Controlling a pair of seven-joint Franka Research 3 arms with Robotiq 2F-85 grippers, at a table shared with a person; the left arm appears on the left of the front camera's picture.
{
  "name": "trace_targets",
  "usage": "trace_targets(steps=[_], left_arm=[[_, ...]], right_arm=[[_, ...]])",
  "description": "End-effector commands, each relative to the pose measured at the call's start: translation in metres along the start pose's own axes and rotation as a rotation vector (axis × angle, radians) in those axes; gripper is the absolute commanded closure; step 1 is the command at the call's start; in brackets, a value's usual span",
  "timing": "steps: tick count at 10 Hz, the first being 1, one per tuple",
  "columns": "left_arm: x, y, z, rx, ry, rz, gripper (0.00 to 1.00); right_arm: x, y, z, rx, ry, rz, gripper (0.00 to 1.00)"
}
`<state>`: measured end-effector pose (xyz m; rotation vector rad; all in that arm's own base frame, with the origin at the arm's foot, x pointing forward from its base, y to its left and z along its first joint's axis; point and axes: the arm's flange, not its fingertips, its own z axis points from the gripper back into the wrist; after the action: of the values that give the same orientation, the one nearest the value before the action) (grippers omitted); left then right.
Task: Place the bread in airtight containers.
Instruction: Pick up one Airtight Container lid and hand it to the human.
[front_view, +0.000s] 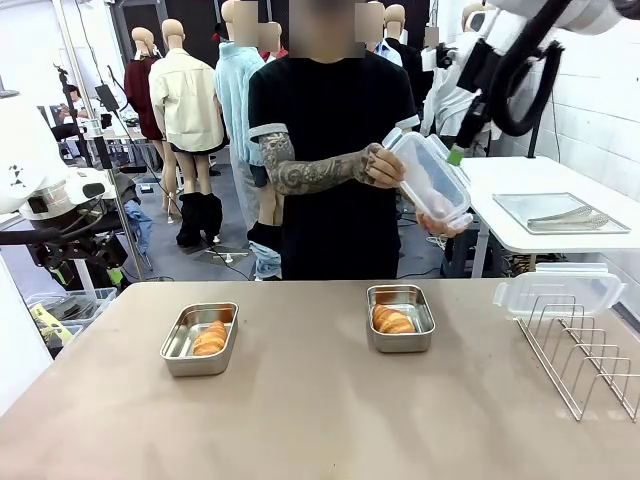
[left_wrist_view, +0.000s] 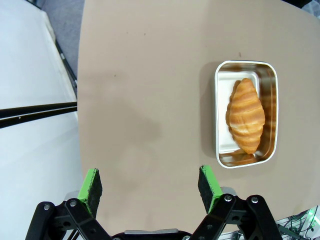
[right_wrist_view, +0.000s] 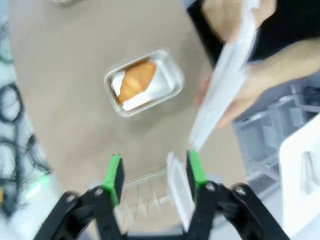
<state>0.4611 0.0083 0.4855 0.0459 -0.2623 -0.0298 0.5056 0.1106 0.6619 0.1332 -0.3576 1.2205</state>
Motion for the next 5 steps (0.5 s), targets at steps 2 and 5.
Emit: trace_targets(steps=[2, 5], left_arm=[[-0.002, 0.000, 0.000, 0.008, 0.000, 0.016, 0.00], [-0.002, 0.000, 0.000, 0.008, 0.000, 0.016, 0.00]], right_arm=[[-0.058, 0.001, -0.001, 0.094, 0.171, 0.229, 0.00], [-0.101, -0.012, -0.016, 0.145, 0.333, 0.362, 0.00]])
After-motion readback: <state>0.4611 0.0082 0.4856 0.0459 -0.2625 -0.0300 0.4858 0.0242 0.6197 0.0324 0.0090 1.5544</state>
